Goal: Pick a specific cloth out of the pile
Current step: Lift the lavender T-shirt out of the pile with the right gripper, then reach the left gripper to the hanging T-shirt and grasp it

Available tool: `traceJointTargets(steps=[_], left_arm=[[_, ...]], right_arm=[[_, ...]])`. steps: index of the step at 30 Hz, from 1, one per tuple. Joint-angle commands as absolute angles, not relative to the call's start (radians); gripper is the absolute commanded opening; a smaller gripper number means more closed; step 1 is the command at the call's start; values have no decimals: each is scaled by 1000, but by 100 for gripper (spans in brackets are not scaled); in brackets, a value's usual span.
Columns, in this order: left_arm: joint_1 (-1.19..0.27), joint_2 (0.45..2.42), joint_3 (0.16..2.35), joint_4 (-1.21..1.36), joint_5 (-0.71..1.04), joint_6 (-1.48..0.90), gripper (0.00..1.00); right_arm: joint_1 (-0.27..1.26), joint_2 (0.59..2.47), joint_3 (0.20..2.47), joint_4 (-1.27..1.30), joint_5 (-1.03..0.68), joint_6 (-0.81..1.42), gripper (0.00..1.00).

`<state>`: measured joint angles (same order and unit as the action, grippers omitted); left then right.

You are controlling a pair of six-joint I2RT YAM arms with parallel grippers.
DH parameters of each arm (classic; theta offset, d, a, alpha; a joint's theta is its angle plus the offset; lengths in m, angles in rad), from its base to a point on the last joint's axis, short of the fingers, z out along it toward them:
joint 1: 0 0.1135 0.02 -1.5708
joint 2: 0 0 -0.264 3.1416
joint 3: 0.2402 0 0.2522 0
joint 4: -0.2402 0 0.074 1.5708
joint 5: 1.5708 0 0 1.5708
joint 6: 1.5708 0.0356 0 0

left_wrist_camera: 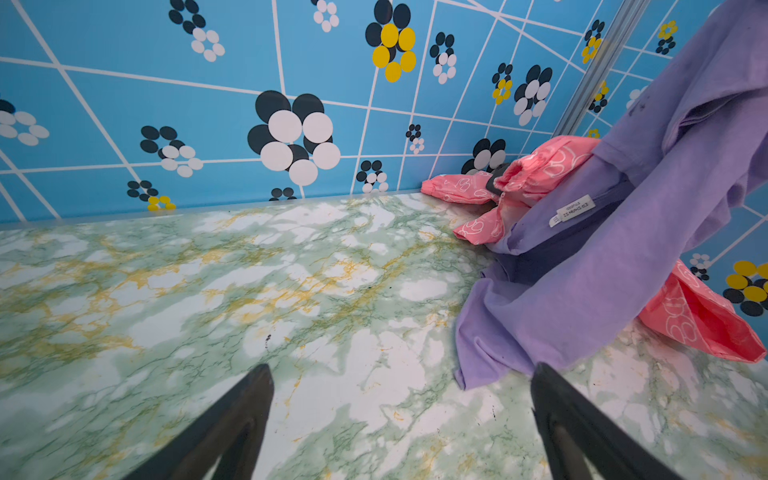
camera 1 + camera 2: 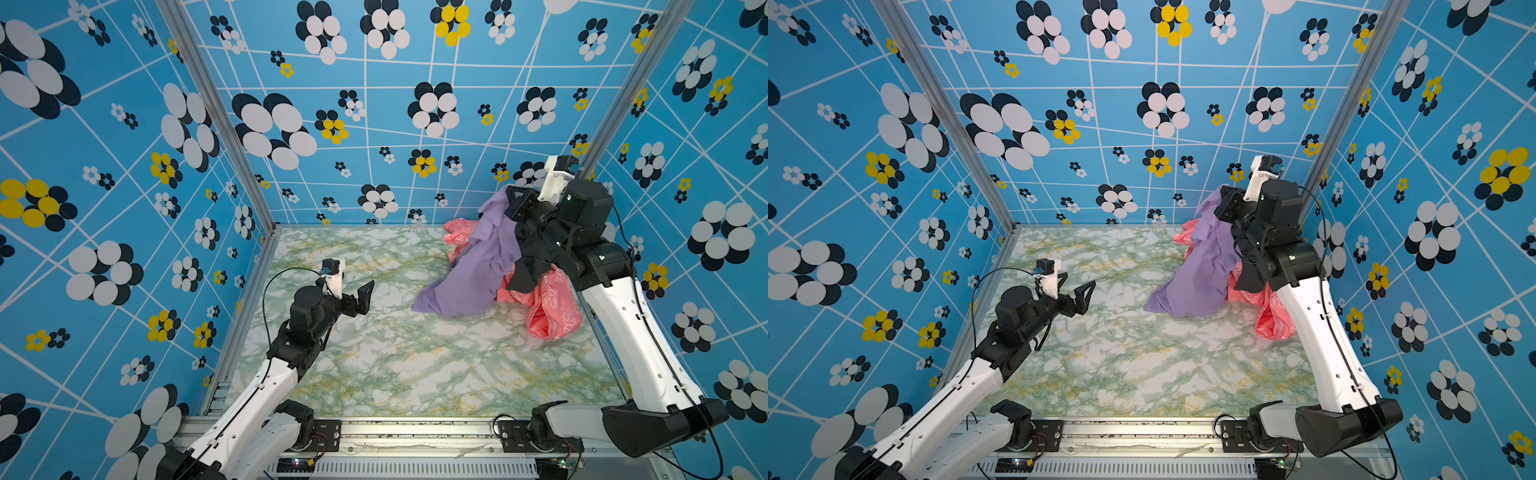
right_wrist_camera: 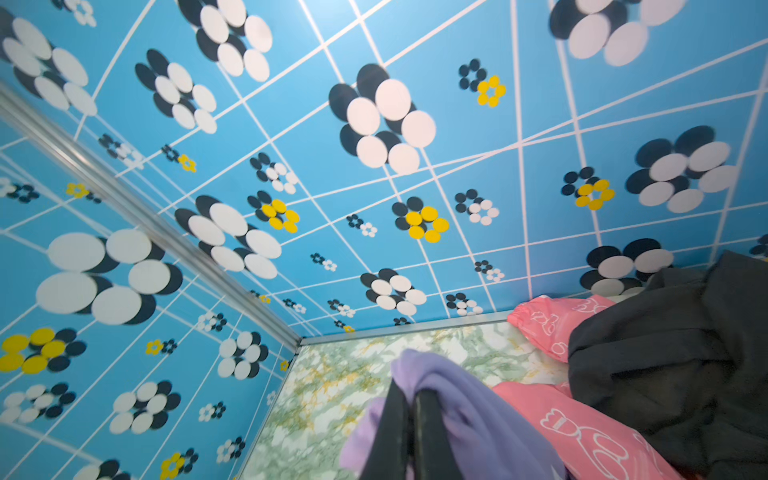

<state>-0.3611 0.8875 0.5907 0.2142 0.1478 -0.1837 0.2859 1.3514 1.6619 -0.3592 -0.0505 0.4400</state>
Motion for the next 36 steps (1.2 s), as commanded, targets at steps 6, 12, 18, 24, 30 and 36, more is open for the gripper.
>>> traceJointTargets(steps=[6,12,18,24,30,36], left_arm=[[-449,956,716,291,282,-141,94],[-536,1064,821,282,348,-82,93],[-577,1187,881,363,348,-96,89],[-585,1310,942,476,387,-154,82],[-588,1395,998,503,426,-177,47],[-587,1419,1024,487,419,-169,0]], right_arm=[[445,1388,1584,-433,-192,329,0],[534,1414,1549,-422,-226,293,0],[569,1441,1571,-387,-260,282,0],[586,1466,1586,-381,-290,266,0],[588,1479,1589,-368,-291,247,0],[588,1491,1589,-370,-271,214,0]])
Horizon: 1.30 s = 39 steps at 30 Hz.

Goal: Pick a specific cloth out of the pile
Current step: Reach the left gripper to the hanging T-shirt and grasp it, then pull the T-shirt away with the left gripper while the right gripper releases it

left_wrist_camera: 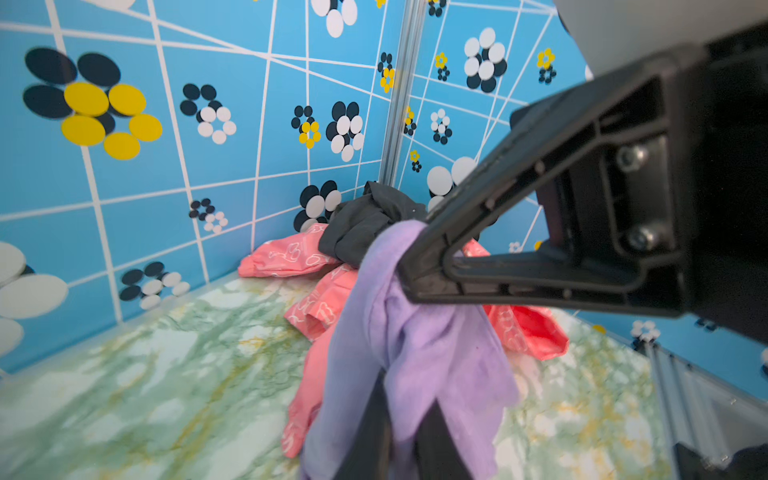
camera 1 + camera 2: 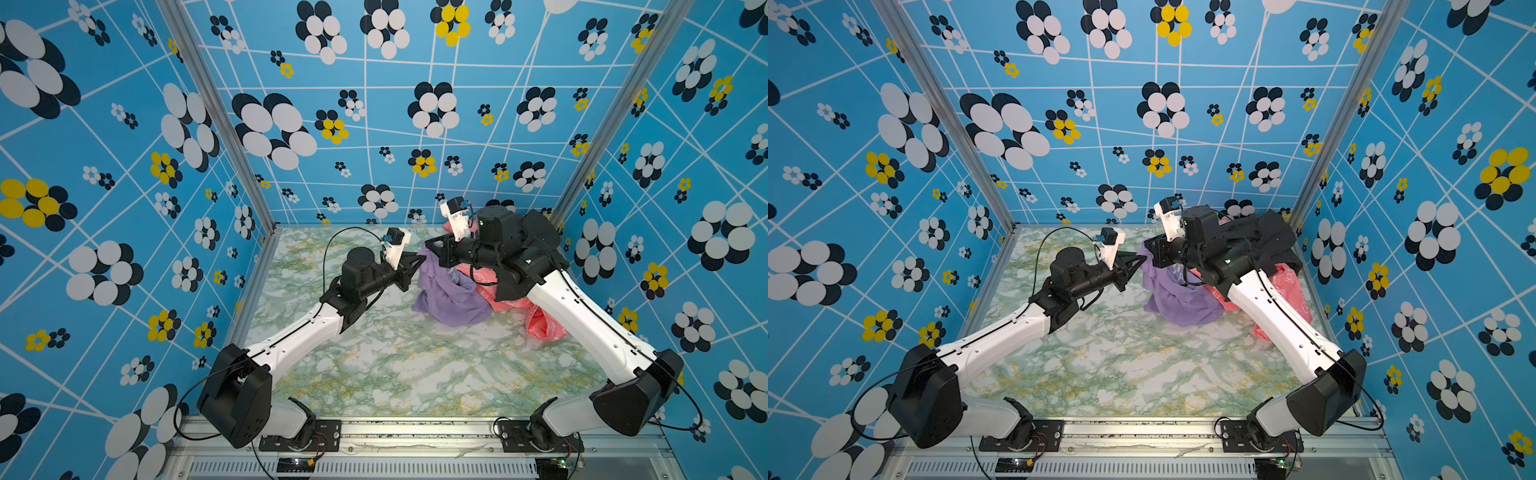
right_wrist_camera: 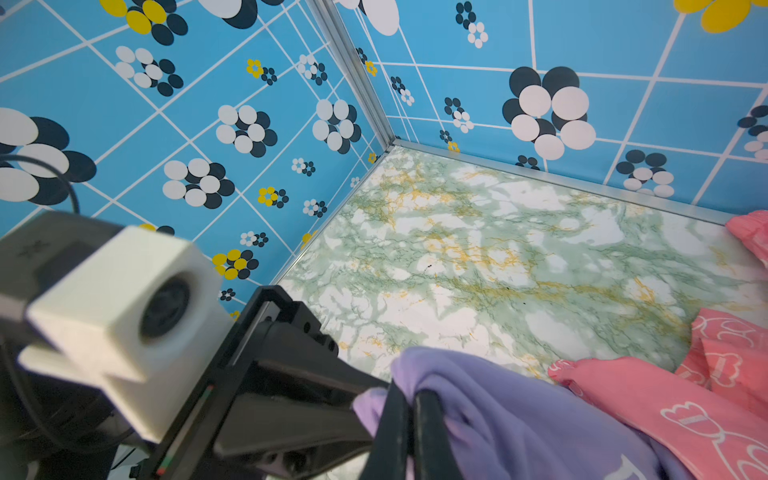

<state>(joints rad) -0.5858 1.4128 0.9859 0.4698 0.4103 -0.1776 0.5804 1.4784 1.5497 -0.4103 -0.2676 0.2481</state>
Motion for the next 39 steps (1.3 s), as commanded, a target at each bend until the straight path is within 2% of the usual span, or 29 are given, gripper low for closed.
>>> traceJointTargets(steps=[1,2,6,11,18,25,29,33,39], left_arm=[[-586,1416,1028,480,412,-163,0],[-584,1412,1036,470,401,-151,0],[-570,1378,1063,400,355,-69,0],[-521,1346,1090,362,315,-18,0],[-457,1364,1172,345,345,-3,0],[-411,1403,1261,344,355,-13,0],[-380,1417,1306,315,394,2,0],[-358,1422,1327,344,372,0,0],[-328,1438,1378,344,359,2,0]], right_arm=[[588,1491,1590,-373,-263,209,0],[588,1490,1589,-377,-249,205,0],[588,1476,1573,-385,-201,175,11],[588,1446,1532,-387,-167,148,40],[585,1427,1507,-423,-167,62,60],[587,1468,1489,-438,-221,-29,70],[585,1487,1497,-472,-203,-46,72],[587,1479,1461,-400,-193,-60,75],[587,1539,1551,-432,-198,-73,77]])
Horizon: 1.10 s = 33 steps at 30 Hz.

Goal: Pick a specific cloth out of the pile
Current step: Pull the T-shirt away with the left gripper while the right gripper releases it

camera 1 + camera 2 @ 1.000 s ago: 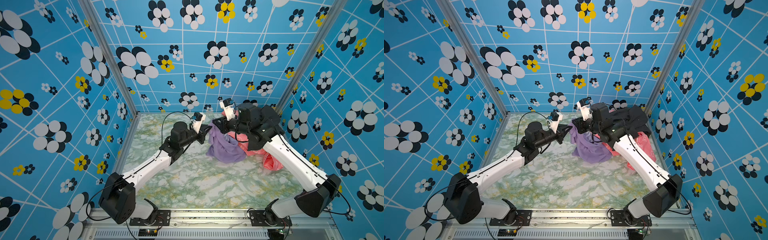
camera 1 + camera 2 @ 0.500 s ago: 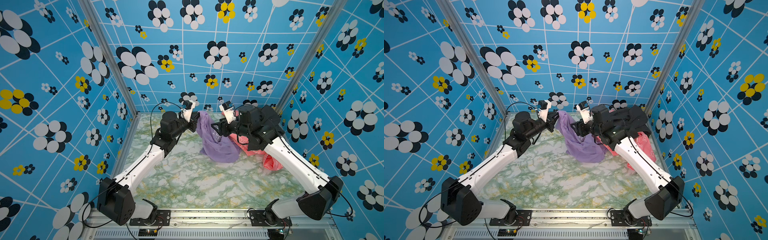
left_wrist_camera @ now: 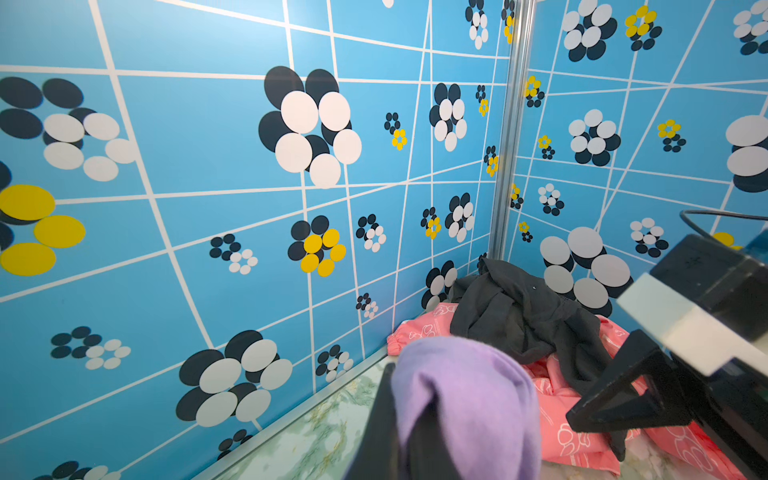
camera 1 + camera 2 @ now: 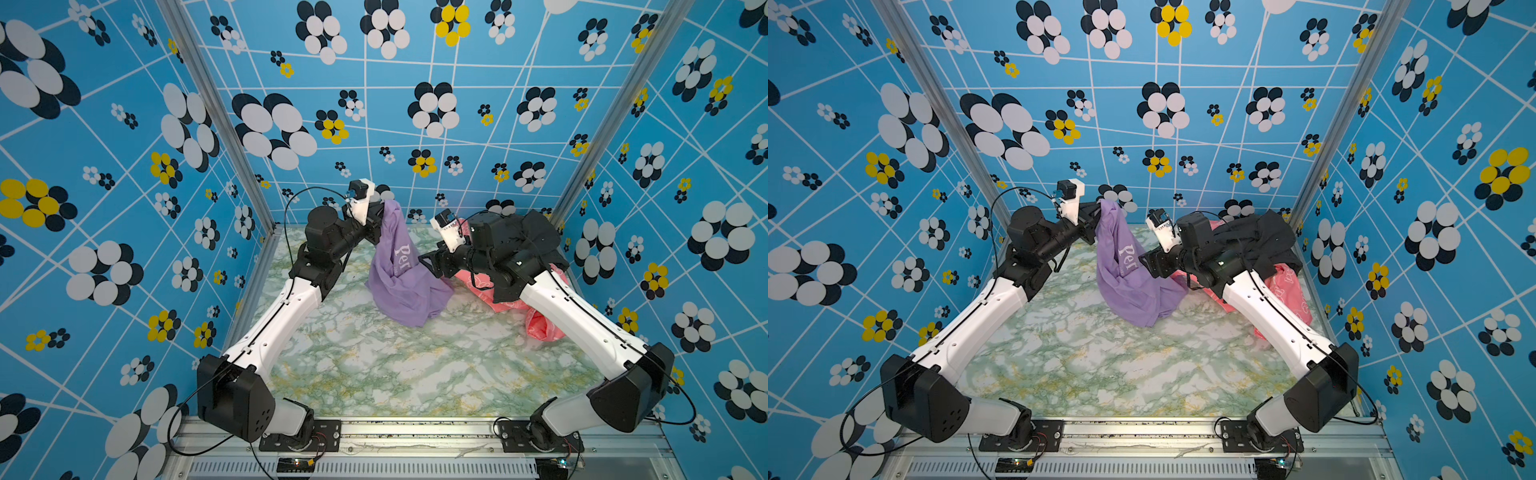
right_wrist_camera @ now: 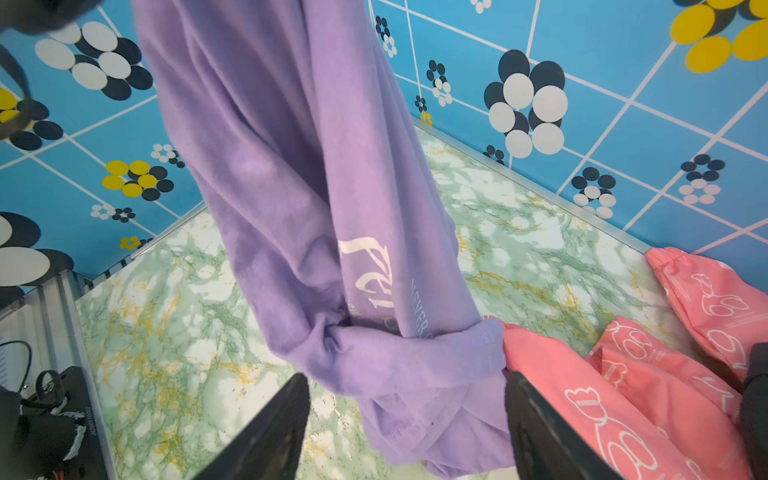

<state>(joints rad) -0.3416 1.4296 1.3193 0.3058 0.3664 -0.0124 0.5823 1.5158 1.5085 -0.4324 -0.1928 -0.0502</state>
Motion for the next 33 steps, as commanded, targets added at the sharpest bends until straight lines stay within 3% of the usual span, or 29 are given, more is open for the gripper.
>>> traceJointTargets(steps=[1,9,16,33], left_arm=[[-325,1443,1387,344,360,2,0],[-279,1457,1441,319,338,-21,0],[-219,1472,1527,271,325,-87,0],[-58,1620,1758,244,286,-144,0]], right_arm=[[587,1544,1550,-430,-205,-78,77],[587,1555,1559,-438,-216,-67,81],[587,1565,1564,-416,-214,-36,99],[587,1611,1633,-430,-167,-57,99]])
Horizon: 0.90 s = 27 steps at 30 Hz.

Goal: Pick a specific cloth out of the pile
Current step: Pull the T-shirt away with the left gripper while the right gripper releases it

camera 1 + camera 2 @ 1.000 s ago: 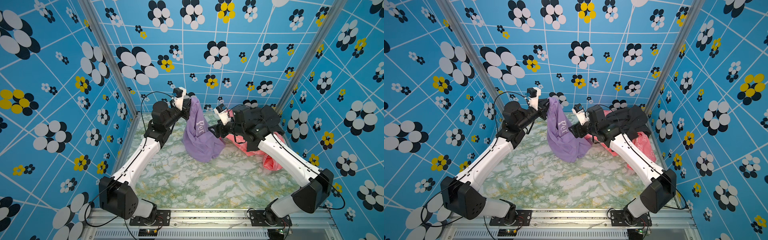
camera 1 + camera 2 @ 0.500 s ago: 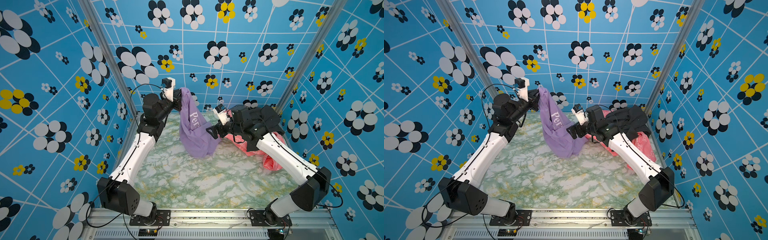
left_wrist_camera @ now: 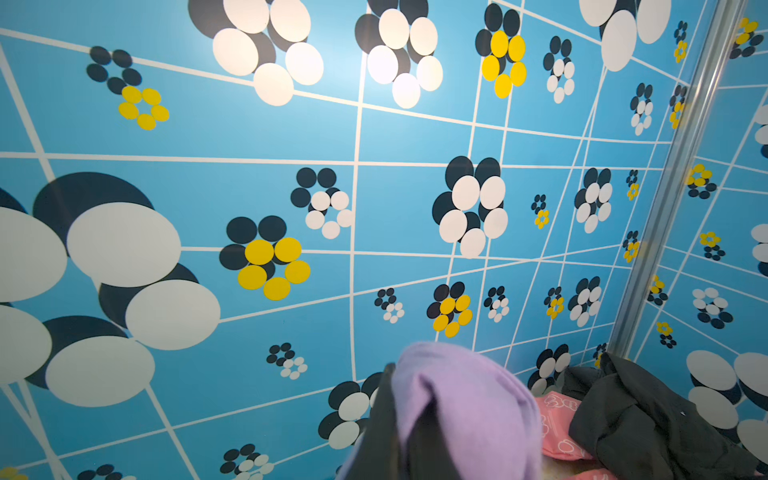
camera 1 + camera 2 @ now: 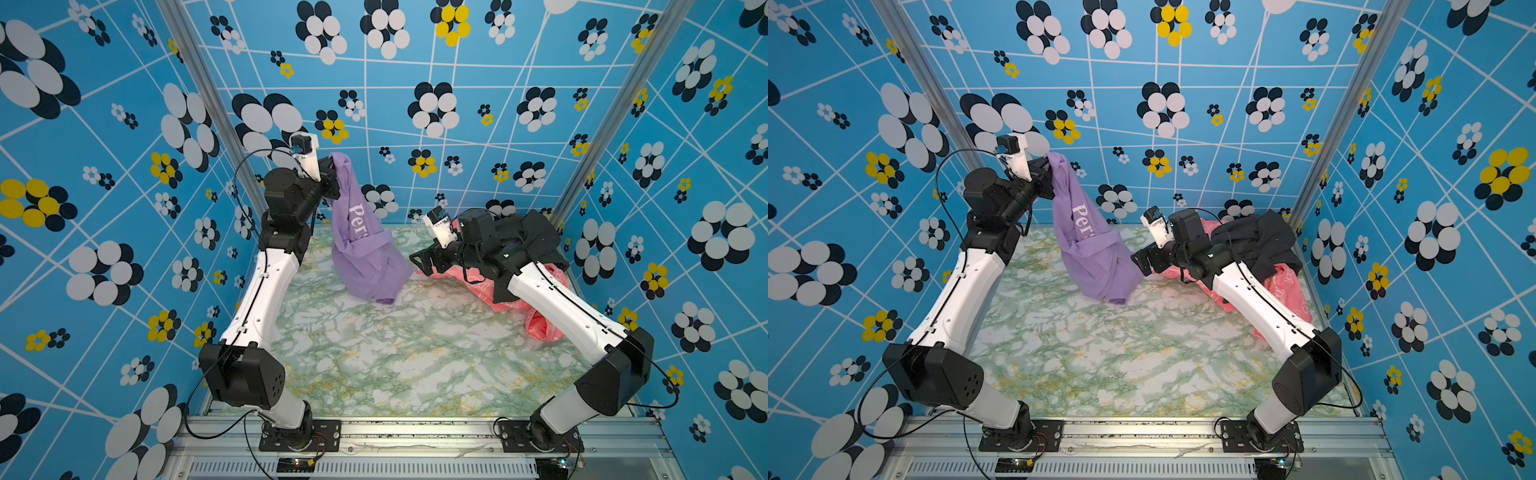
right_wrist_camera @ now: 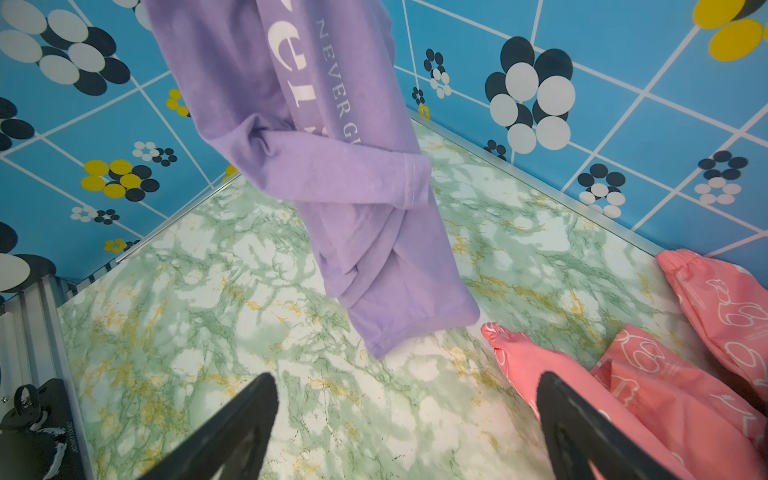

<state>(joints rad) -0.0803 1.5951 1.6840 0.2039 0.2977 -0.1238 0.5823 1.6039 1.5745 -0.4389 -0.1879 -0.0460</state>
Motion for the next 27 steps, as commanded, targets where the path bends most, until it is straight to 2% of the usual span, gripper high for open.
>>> traceJointTargets(steps=[1,9,18,27], left_arm=[[-48,1639,1784,244,286,-146,0],[29,1848,2105,181,310,-167,0],[96,2168,2732,-81,320,-133,0],[131,2178,2761,-283,308,-26,0]], right_arm=[[588,1616,1642,-435,-163,-63,99],[588,1640,1673,-433,-124,-80,99],[587,1669,1716,-420,-86,-86,99],[587,1685,1723,-415,-83,-74,99]])
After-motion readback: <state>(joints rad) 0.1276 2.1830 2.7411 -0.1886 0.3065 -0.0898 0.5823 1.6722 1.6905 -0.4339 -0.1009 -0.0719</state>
